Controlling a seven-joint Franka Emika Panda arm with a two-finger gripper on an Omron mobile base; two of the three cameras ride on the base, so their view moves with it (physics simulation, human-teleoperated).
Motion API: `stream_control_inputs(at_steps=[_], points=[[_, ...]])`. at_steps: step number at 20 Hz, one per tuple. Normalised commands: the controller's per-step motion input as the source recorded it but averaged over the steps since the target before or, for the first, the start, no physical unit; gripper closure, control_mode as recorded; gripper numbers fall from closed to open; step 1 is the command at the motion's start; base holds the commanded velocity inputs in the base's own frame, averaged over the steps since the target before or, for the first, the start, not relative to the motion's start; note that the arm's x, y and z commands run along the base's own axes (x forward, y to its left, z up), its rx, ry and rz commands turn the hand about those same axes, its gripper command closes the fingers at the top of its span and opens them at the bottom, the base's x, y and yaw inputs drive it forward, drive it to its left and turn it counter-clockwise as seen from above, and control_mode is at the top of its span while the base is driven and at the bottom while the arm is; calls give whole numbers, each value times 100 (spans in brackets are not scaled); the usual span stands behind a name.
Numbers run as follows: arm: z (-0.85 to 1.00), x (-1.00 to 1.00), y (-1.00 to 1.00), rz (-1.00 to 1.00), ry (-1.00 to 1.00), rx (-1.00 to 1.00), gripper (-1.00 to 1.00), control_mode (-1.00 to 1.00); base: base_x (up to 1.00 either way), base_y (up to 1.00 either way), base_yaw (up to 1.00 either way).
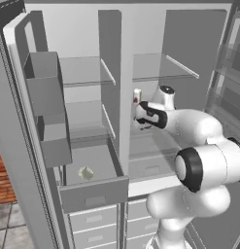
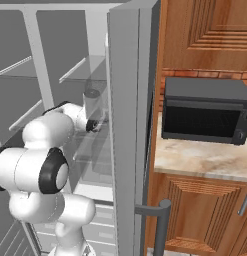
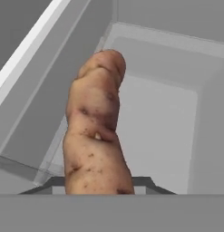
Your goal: Take the potato and garlic from the fridge shelf and place them in the freezer drawer to begin freezing them.
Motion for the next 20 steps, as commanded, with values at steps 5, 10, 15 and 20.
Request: stream_control_inputs(at_steps=[5,10,15,20], points=[[18,-98,-5,-17,0,3,100,-100,0,0,0],[53,-100,0,-17,1,3,100,-100,0,0,0],[74,-100,-2,-12,6,3,100,-100,0,0,0],[79,-98,-2,-3,6,3,100,-100,0,0,0]])
